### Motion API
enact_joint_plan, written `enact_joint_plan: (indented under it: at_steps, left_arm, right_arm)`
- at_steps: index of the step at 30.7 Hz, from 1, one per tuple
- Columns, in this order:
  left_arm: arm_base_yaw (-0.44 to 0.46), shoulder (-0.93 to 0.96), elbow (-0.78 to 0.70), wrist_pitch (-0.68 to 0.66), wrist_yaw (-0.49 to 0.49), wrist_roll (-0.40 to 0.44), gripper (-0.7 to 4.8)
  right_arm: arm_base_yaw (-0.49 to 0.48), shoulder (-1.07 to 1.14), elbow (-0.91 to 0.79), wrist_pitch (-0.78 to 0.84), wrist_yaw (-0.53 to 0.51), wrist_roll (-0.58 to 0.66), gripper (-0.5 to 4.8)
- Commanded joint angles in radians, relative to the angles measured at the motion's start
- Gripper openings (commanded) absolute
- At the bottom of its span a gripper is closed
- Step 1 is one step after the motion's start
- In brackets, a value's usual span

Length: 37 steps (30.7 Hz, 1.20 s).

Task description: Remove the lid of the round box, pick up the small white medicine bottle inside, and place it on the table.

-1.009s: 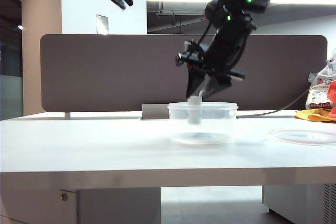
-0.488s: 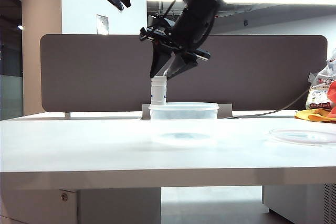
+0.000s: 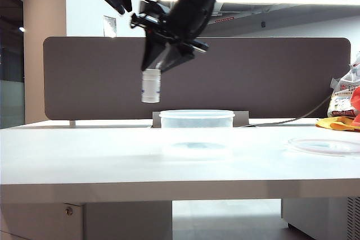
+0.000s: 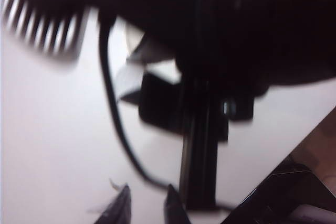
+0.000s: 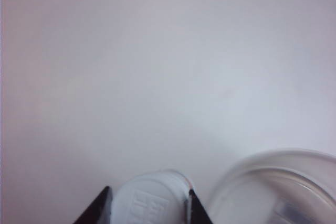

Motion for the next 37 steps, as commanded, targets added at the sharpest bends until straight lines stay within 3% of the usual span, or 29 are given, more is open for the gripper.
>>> enact_joint_plan:
  at_steps: [1,12,18,22,28,37]
  left_arm:
    - [0.0,-0.014,0.008,0.002,-0.006,0.011,0.89]
    - [0.001,-0.104,0.008,-0.003,-0.066,0.026,0.89]
    - [0.001,-0.208,0.007,-0.085,0.046,0.014,0.89]
    - [0.001,-0.282,0.006,-0.138,0.057,0.006,0.89]
    - [0.001,-0.394,0.006,-0.183,0.188,-0.01,0.89]
    - [0.001,-0.5,0.004,-0.267,0.187,-0.019,0.89]
  right_arm:
    - [0.021,-0.005,0.003,0.013,-0.006,-0.014,1.38]
    - [0.048,-0.002,-0.013,0.005,-0.002,-0.017,1.38]
    - [0.056,0.002,-0.013,0.003,-0.004,-0.017,1.38]
    - [0.069,0.004,-0.013,0.006,-0.002,-0.018,1.38]
    - [0.091,0.044,-0.012,0.008,-0.007,-0.017,1.38]
    - [0.099,0.089,-0.012,0.013,-0.005,-0.017,1.38]
